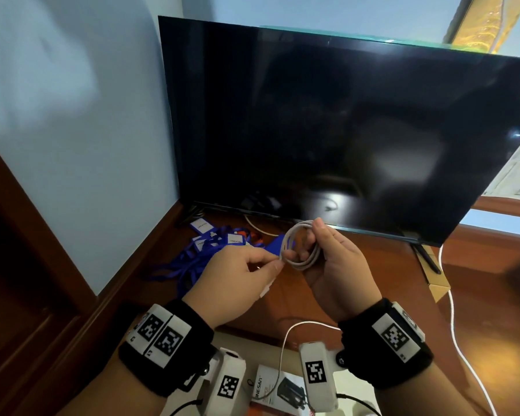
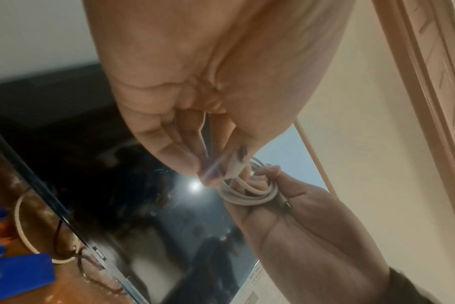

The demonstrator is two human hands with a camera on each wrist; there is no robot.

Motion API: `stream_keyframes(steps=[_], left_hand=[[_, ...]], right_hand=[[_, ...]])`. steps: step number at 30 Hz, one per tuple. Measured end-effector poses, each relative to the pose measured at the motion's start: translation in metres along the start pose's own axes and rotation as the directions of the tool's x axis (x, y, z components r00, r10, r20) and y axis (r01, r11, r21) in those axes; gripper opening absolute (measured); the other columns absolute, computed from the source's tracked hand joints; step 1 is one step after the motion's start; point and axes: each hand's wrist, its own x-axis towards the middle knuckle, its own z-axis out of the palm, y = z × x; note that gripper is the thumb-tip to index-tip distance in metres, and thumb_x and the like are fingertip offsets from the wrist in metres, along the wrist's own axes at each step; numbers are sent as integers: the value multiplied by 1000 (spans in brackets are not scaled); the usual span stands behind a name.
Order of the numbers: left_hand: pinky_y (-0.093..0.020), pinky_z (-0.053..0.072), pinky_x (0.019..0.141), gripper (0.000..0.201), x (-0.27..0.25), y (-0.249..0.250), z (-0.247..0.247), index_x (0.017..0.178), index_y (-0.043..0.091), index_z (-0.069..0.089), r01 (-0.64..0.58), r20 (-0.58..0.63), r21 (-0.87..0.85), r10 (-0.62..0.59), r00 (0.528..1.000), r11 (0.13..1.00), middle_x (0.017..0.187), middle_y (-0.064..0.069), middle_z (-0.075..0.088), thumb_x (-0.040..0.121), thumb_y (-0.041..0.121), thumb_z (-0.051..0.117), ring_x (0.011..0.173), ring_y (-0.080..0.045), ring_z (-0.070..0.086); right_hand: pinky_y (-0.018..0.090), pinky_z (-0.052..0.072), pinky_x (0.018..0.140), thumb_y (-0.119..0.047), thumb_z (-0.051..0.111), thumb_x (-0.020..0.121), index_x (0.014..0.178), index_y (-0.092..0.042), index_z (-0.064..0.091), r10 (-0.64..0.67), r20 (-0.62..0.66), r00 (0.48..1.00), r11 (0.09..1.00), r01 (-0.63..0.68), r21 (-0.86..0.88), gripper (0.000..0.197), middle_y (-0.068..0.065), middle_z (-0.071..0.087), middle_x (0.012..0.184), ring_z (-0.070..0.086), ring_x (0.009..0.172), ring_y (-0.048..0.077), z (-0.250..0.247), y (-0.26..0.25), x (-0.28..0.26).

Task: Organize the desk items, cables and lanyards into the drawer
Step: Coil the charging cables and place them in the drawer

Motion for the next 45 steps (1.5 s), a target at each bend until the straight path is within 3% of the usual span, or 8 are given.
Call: stream_keyframes(steps=[3, 9, 16, 24, 28, 32, 40, 45], left_hand=[[-26, 61, 82, 16, 2, 3, -2, 111, 26, 80, 53, -18, -162, -56, 998, 985, 91, 3, 80, 97, 27, 72, 87, -14, 75], [-39, 64, 83, 24, 4, 4, 0, 120, 12, 67, 226, 75, -518, -219, 973, 825, 98, -13, 80, 96, 8, 70, 91, -30, 79], [-42, 65, 79, 22, 8, -6, 2, 116, 24, 66, 110, 10, -278, -111, 994, 954, 90, -7, 77, 97, 14, 71, 83, -22, 78], [-21, 55, 78, 14, 10, -21, 7, 107, 39, 65, -43, -87, 97, 52, 995, 994, 93, 16, 69, 100, 27, 66, 87, 3, 65], [-35, 62, 82, 13, 10, -24, 9, 108, 30, 72, 3, -28, -98, -6, 1000, 995, 91, 6, 76, 97, 23, 71, 83, -10, 73], [-38, 64, 85, 18, 7, -25, 14, 116, 7, 73, 135, 48, -449, -127, 991, 883, 99, -12, 80, 99, 5, 66, 95, -28, 78], [-46, 62, 92, 27, 6, -25, 19, 114, 13, 78, 115, 61, -497, -98, 993, 860, 103, -10, 80, 97, 31, 70, 100, -25, 77], [-31, 59, 85, 27, 5, -25, 18, 118, 14, 78, 108, 126, -557, -44, 991, 824, 103, -7, 79, 99, 29, 65, 98, -17, 75]], right_hand=[[35, 57, 70, -31, 55, 98, 74, -9, 58, 22, 5, 1000, 999, -22, 44, 33, 5, 46, 67, 47, 60, 16, 0, 2, -1], [39, 52, 78, -27, 54, 99, 75, -8, 54, 49, 14, 999, 997, -49, 54, 31, 2, 51, 65, 50, 56, 13, 1, 6, -2], [35, 45, 70, -28, 57, 95, 69, -11, 59, 85, 30, 996, 995, -86, 46, 31, 4, 45, 65, 48, 57, 15, -3, 9, -2], [31, 35, 59, -28, 55, 99, 69, -11, 57, 170, 86, 982, 981, -176, 76, 34, 4, 38, 67, 40, 56, 16, -5, 11, -4], [32, 35, 59, -27, 54, 101, 67, -12, 64, 178, 77, 981, 978, -185, 97, 38, 3, 39, 67, 38, 57, 16, -5, 15, -4], [30, 41, 58, -29, 54, 100, 68, -11, 58, 147, 54, 988, 989, -148, 11, 37, 4, 44, 63, 46, 56, 16, -8, 16, -5], [34, 43, 65, -30, 55, 100, 71, -9, 55, 177, 106, 978, 979, -187, 85, 35, 7, 41, 67, 42, 62, 20, -12, 19, -11], [35, 40, 69, -31, 58, 98, 71, -10, 57, 190, 129, 973, 971, -205, 121, 34, 4, 41, 68, 39, 63, 18, -12, 18, -12]])
